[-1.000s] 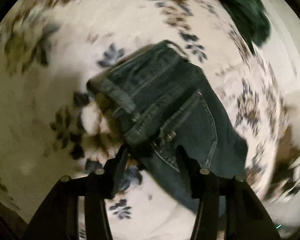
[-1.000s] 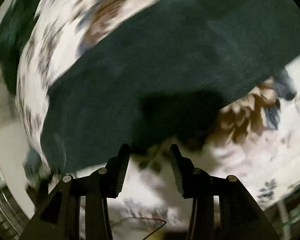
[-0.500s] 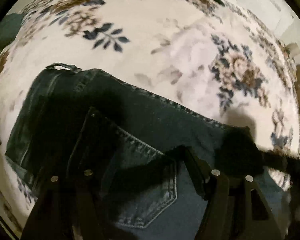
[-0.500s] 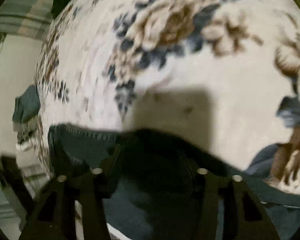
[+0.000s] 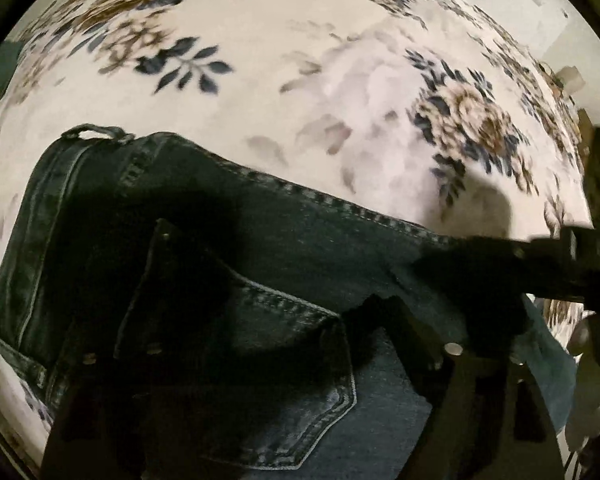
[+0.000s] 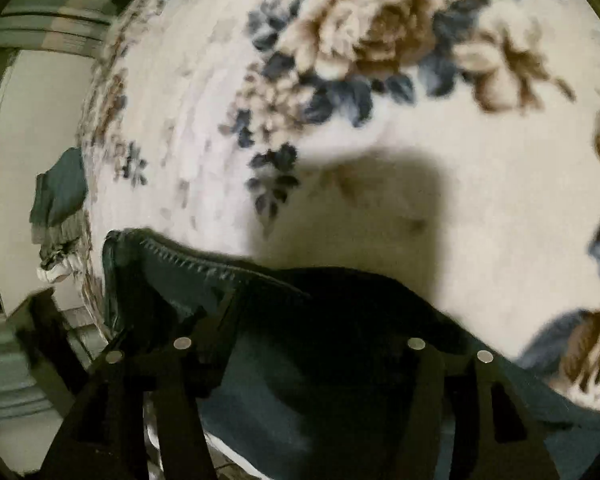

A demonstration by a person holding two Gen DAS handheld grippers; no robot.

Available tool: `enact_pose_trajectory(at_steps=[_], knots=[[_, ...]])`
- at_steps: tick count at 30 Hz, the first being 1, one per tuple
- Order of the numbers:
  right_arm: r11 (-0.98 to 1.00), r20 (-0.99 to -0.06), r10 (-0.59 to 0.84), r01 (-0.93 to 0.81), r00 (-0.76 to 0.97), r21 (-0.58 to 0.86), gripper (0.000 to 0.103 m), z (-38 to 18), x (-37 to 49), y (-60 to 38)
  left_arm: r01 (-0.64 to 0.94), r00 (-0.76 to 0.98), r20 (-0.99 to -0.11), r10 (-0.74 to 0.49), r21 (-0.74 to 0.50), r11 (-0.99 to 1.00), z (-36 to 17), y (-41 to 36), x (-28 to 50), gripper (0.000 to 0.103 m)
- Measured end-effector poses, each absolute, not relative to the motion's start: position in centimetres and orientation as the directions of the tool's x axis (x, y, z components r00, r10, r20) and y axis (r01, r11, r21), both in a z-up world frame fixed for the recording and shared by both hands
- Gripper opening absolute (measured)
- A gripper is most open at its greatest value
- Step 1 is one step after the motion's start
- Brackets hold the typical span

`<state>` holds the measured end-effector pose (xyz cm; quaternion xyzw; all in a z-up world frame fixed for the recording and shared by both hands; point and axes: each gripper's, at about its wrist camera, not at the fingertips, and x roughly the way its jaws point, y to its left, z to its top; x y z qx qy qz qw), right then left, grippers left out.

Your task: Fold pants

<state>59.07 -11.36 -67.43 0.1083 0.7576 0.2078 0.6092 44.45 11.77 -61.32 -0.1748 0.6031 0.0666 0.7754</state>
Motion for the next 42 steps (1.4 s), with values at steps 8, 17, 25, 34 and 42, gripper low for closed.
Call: enact_pose_trajectory(at_steps=[8,17,25,34,42], knots=[[0.819,-0.783,0.565,0.061,-0.260,0.571,0.061,-69.1,60.8,-13.4,-0.282,0.257,-0.963,-0.082,-0.156,0.947,-61.8,10.9,44.8,0.097],[0.867,-0.856,0.494,0.015,-0.150,0.497,0.009,-67.4,61.5,-13.9,-0.274,0.268,-0.959,-0.095,-0.170,0.947,-61.6,11.0,44.6,0.097],[0.851,-0.846,0.524,0.042,-0.097,0.523,0.001,-63.7,63.6,-18.3,-0.297,0.264,-0.960,-0.096,-0.176,0.938,-61.0,11.3,44.1,0.097],[0.887,-0.867,0.458,0.044,-0.194,0.459,0.002,-68.6,60.8,-15.8,-0.299,0.255,-0.963,-0.087,-0.165,0.940,-60.6,11.4,43.2,0.097],[0.876,-0.880,0.472,0.087,0.055,0.475,0.059,-63.0,57.9,-21.6,-0.310,0.238,-0.966,-0.097,-0.170,0.935,-58.9,10.1,41.4,0.097]])
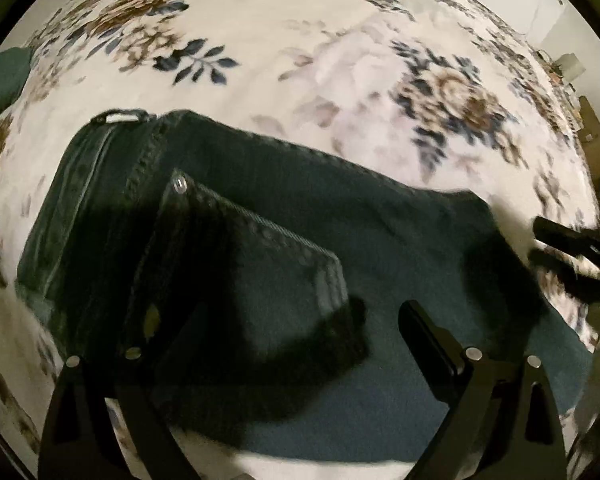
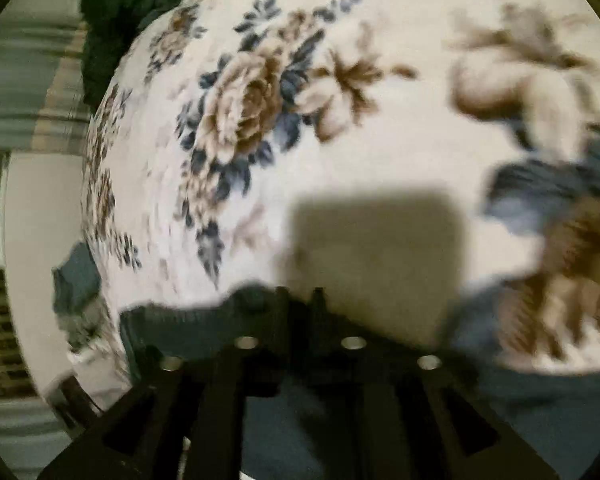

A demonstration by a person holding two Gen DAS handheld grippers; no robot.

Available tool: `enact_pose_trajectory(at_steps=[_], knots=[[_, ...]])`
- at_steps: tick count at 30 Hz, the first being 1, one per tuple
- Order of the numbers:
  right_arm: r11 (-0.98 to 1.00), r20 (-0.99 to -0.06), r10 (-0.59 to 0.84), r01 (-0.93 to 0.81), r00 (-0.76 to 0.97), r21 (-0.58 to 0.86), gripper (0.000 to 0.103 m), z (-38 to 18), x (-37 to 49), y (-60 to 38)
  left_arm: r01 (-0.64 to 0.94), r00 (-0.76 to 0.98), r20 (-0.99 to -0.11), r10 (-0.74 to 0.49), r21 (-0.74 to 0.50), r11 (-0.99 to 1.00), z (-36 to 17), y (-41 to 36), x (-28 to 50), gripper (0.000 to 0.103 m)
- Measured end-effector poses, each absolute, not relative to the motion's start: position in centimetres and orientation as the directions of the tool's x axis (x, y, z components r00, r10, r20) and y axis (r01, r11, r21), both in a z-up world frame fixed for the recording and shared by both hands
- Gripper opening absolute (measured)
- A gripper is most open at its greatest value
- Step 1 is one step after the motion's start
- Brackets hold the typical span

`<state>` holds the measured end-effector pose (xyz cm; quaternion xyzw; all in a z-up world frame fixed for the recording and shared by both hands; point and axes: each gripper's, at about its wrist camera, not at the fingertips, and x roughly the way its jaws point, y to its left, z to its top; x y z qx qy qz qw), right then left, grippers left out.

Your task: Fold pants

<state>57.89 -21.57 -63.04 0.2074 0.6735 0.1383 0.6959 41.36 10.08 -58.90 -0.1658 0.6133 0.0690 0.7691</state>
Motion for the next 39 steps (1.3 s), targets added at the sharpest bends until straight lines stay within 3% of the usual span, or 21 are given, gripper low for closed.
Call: enact_pose_trajectory(at_steps=[2,7,14,21,25,32,34,36,39], knots=[[0.850,-0.858,0.499,0.123,0.126,0.512,0.073,-60.9,54.2,-24.6,-0.301,0.235,-0.965,-0.119,-0.188,0.935,-58.3,8.8,40.5,0.097],[0.747,-0.850,0.466,0.407,0.243,0.526,0.073,-59.2,44.3,-35.3,-0.223,0.198,-0.967,-0.161,-0.204,0.953,-57.9,3.0,39.5,0.097],[0.595,-0.919,0.247,0.700,0.309,0.395,0.072,-59.1,32.7,-52.8,-0.127,0.180,-0.967,-0.179,-0.203,0.971,-58.4,-5.1,41.5,0.097],[0.480,-0.919,0.151,0.785,0.365,0.391,0.072,-58.6,29.0,-63.8,-0.071,0.159,-0.974,-0.164,-0.177,0.982,-60.2,-12.0,46.0,0.097],[0.324,-0.894,0.165,0.834,0.416,0.448,0.072,-60.8,26.5,-68.7,-0.046,0.142,-0.988,-0.064,-0.071,0.996,-63.1,-14.4,48.6,0.103],[0.154,-0.731,0.131,0.715,0.670,0.682,0.072,-63.5,25.9,-72.6,-0.070,0.154,-0.987,-0.046,-0.057,0.996,-63.4,-14.2,50.1,0.103],[0.130,-0.705,0.124,0.693,0.698,0.709,0.063,-64.1,26.4,-73.1,-0.061,0.158,-0.987,-0.044,-0.054,0.997,-62.9,-14.4,50.0,0.103],[0.151,-0.723,0.116,0.707,0.681,0.691,0.010,-64.1,27.1,-73.4,-0.066,0.161,-0.986,-0.053,-0.064,0.996,-62.1,-14.3,49.4,0.103],[0.240,-0.737,0.087,0.704,0.670,0.668,0.009,-61.8,28.4,-72.9,-0.097,0.170,-0.982,-0.079,-0.097,0.991,-60.4,-13.4,48.0,0.103]])
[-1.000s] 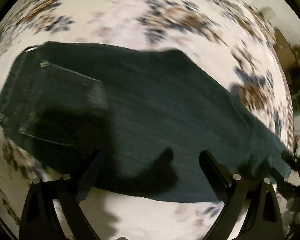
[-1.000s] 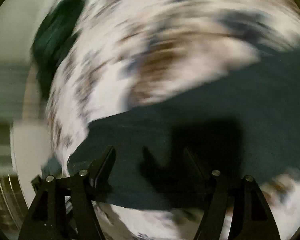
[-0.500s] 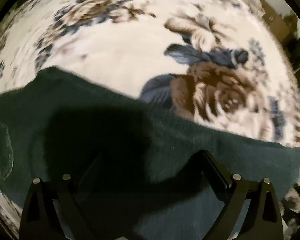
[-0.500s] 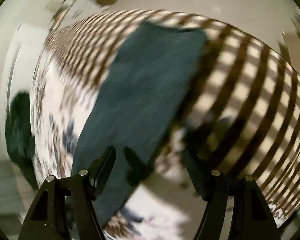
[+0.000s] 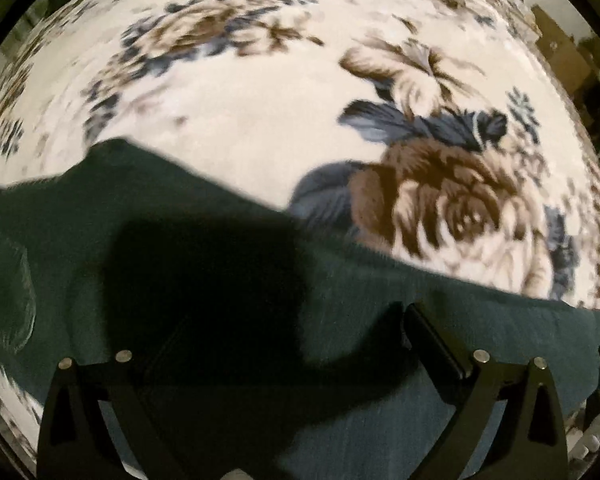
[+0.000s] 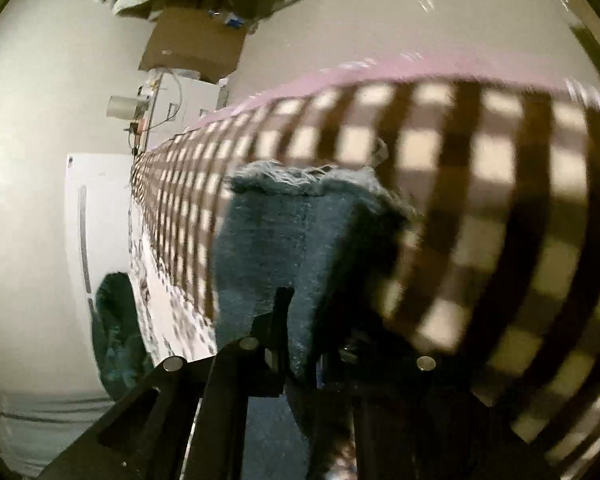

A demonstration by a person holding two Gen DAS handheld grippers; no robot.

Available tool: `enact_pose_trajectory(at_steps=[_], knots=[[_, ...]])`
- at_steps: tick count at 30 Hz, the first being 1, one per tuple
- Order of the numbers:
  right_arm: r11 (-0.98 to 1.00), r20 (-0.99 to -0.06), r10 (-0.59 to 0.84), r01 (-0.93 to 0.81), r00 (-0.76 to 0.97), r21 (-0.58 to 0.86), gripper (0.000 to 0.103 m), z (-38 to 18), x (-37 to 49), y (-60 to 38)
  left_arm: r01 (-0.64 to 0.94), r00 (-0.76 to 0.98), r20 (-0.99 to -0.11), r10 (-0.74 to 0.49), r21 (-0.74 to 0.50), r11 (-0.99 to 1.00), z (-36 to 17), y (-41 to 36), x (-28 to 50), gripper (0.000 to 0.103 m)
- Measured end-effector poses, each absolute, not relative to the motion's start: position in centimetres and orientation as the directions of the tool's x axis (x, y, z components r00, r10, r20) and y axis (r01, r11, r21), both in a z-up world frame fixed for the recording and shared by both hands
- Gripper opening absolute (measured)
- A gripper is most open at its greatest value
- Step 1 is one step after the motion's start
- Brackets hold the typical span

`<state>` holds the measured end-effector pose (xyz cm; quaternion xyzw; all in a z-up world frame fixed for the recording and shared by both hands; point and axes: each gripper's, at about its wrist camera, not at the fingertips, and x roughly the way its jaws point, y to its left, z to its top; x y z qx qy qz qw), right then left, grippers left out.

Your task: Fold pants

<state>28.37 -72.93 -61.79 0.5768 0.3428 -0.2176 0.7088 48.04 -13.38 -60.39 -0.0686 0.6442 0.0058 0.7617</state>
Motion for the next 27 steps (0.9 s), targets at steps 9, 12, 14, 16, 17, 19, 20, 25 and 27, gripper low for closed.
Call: enact_pose_trajectory(at_steps=[9,12,14,16,17,19,20,25,27], knots=[[0.607,-0.688,0.038,0.530,0.725,0.592,0.009,-47.4,32.5,-63.6,-0.211,0.209,-0.968,-0.138,-0.182,0.960,-55.4,-7.2,42.6,0.103],[0.701,-0.669,0.059,0.446,0.741,0.556,0.009,-44.0,34.8,-58.3,-0.247,0.219,-0.964,-0.151,-0.205,0.947,-55.0,-5.5,40.7,0.103],[0.755,-0.662,0.096,0.379,0.744,0.535,0.009,-42.3,36.2,-53.7,-0.280,0.231,-0.959,-0.162,-0.225,0.933,-54.5,-3.3,39.8,0.103],[0.805,-0.669,0.125,0.319,0.732,0.500,0.009,-41.5,37.6,-49.2,-0.300,0.238,-0.959,-0.157,-0.226,0.927,-54.5,-1.5,39.3,0.103],[0.832,-0.678,0.141,0.285,0.721,0.476,0.009,-41.6,38.5,-46.4,-0.312,0.239,-0.959,-0.154,-0.226,0.923,-54.6,-0.5,39.1,0.103],[0.868,-0.703,0.170,0.232,0.691,0.439,0.008,-42.0,39.7,-41.3,-0.346,0.240,-0.958,-0.155,-0.234,0.909,-54.7,2.0,38.6,0.103],[0.881,-0.716,0.184,0.209,0.674,0.424,0.008,-42.6,40.1,-39.0,-0.363,0.243,-0.958,-0.150,-0.233,0.902,-54.8,3.4,38.4,0.103],[0.943,-0.793,0.231,0.071,0.563,0.325,0.008,-48.0,40.8,-25.5,-0.415,0.270,-0.957,-0.105,-0.215,0.884,-55.0,9.2,38.0,0.103],[0.954,-0.817,0.237,0.034,0.526,0.299,0.008,-50.3,40.9,-21.5,-0.433,0.275,-0.956,-0.100,-0.215,0.875,-55.2,11.2,37.7,0.103]])
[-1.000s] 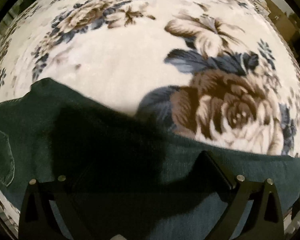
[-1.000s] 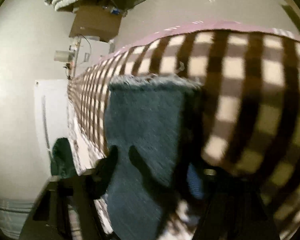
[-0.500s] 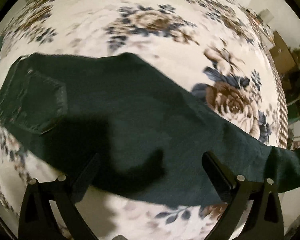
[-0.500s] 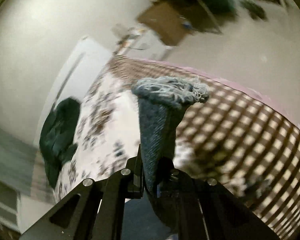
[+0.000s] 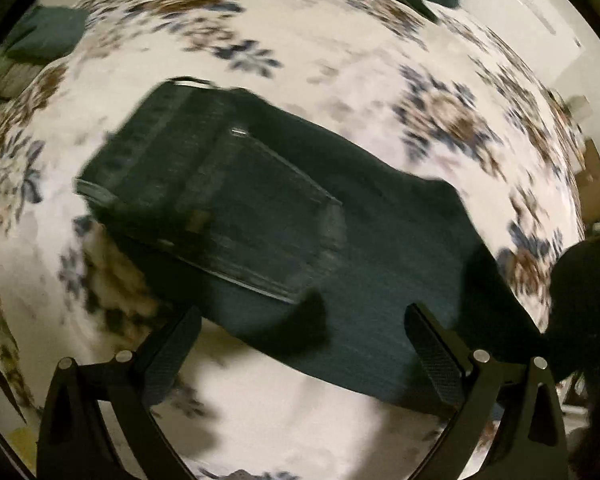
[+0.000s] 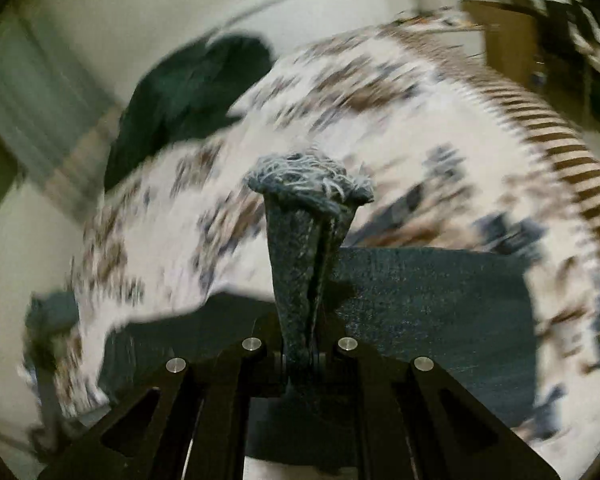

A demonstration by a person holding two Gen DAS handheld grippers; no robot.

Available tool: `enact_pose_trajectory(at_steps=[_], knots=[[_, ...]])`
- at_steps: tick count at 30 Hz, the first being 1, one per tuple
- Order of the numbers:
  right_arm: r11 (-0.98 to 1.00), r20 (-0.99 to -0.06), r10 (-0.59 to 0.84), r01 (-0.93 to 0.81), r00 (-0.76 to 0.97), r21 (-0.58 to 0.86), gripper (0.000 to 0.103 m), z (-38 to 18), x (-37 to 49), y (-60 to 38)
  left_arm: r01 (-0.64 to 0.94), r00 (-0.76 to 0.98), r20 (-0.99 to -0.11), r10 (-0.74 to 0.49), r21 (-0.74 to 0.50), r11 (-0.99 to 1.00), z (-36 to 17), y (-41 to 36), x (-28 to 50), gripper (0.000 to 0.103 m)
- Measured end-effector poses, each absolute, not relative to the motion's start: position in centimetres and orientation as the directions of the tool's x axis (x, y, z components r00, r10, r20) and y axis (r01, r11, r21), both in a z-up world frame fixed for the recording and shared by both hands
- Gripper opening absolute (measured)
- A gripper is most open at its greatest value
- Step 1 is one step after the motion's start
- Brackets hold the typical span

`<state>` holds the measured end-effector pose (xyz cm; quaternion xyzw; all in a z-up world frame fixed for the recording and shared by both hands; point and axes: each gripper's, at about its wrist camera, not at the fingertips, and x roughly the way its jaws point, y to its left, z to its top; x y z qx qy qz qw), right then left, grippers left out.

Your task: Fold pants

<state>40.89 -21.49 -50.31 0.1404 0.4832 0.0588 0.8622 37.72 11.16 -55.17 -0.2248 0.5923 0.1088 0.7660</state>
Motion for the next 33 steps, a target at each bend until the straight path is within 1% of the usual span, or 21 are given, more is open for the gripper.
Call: enact_pose_trajectory(at_steps=[2,5,7,12,13,14,16,17,18,19,20,22,24,26,27,28,29,30,31,32,33], knots=[[0.961,-0.846,0.236,0.011,0.479,0.275,0.008,-53.5,40.8,-17.9,-0.456,0.277,-0.957,-0.088,-0.211,0.864,-55.3,13.2,37.2,0.103],[0.980,-0.878,0.190,-0.035,0.440,0.194,0.008,-57.6,40.7,-13.4,-0.493,0.267,-0.961,-0.074,-0.202,0.846,-55.9,16.1,36.1,0.103],[0.987,-0.888,0.160,-0.069,0.431,0.145,0.008,-59.2,40.4,-11.3,-0.508,0.259,-0.963,-0.069,-0.197,0.838,-56.2,17.4,35.5,0.103],[0.983,-0.901,0.129,-0.176,0.413,0.061,0.009,-60.7,38.6,-7.5,-0.535,0.243,-0.968,-0.062,-0.187,0.824,-57.0,19.4,34.3,0.103],[0.978,-0.914,0.123,-0.202,0.387,0.046,0.009,-61.2,38.4,-6.7,-0.539,0.239,-0.969,-0.063,-0.186,0.821,-57.1,19.7,34.1,0.103],[0.975,-0.928,0.120,-0.215,0.353,0.045,0.014,-61.5,38.4,-6.5,-0.543,0.237,-0.969,-0.065,-0.187,0.819,-57.2,19.9,34.0,0.103],[0.973,-0.943,0.165,-0.207,0.289,0.107,0.022,-61.8,38.5,-6.7,-0.542,0.242,-0.968,-0.069,-0.194,0.818,-57.0,20.0,34.0,0.103],[0.964,-0.939,0.230,-0.192,0.254,0.184,0.036,-61.4,38.6,-7.3,-0.539,0.246,-0.967,-0.073,-0.199,0.819,-56.9,19.9,34.1,0.103],[0.953,-0.930,0.287,-0.172,0.230,0.251,0.045,-60.9,38.7,-8.1,-0.533,0.253,-0.964,-0.080,-0.207,0.820,-56.6,19.7,34.2,0.103],[0.932,-0.910,0.360,-0.128,0.208,0.339,0.045,-60.1,38.7,-9.5,-0.525,0.263,-0.961,-0.088,-0.219,0.823,-56.2,19.3,34.3,0.103],[0.916,-0.892,0.401,-0.086,0.211,0.392,0.045,-59.2,38.6,-10.9,-0.509,0.274,-0.956,-0.101,-0.234,0.828,-55.7,18.7,34.6,0.103],[0.884,-0.851,0.445,0.016,0.280,0.468,0.049,-56.9,38.1,-15.4,-0.472,0.291,-0.948,-0.130,-0.260,0.842,-55.2,17.2,35.2,0.103],[0.879,-0.854,0.395,0.130,0.340,0.458,0.053,-55.8,37.7,-20.3,-0.433,0.297,-0.940,-0.168,-0.289,0.854,-55.0,15.2,36.1,0.103],[0.863,-0.869,0.349,0.242,0.350,0.444,0.055,-56.3,37.5,-25.3,-0.394,0.298,-0.931,-0.211,-0.321,0.861,-54.9,12.9,37.2,0.103],[0.861,-0.894,0.297,0.310,0.335,0.402,0.055,-57.1,37.3,-28.0,-0.376,0.301,-0.926,-0.229,-0.336,0.864,-54.9,11.7,37.7,0.103],[0.849,-0.903,0.279,0.356,0.326,0.391,0.055,-57.9,37.1,-30.3,-0.348,0.304,-0.920,-0.247,-0.348,0.871,-54.9,10.3,38.5,0.103],[0.832,-0.908,0.272,0.397,0.318,0.388,0.053,-58.9,36.8,-32.5,-0.333,0.301,-0.921,-0.248,-0.345,0.878,-55.0,9.4,39.1,0.103],[0.833,-0.921,0.244,0.421,0.304,0.359,0.048,-59.5,36.6,-33.7,-0.316,0.288,-0.924,-0.251,-0.339,0.886,-55.5,8.2,39.8,0.103],[0.844,-0.939,0.209,0.434,0.275,0.315,0.040,-60.3,36.5,-34.9,-0.306,0.272,-0.926,-0.262,-0.341,0.889,-56.0,7.5,40.4,0.103],[0.849,-0.949,0.191,0.443,0.251,0.288,0.022,-61.0,36.3,-35.7,-0.296,0.259,-0.927,-0.271,-0.343,0.892,-56.5,6.8,40.9,0.103],[0.848,-0.953,0.191,0.449,0.237,0.281,0.013,-61.7,36.2,-36.4,-0.278,0.241,-0.932,-0.269,-0.332,0.901,-57.3,5.8,41.8,0.103]])
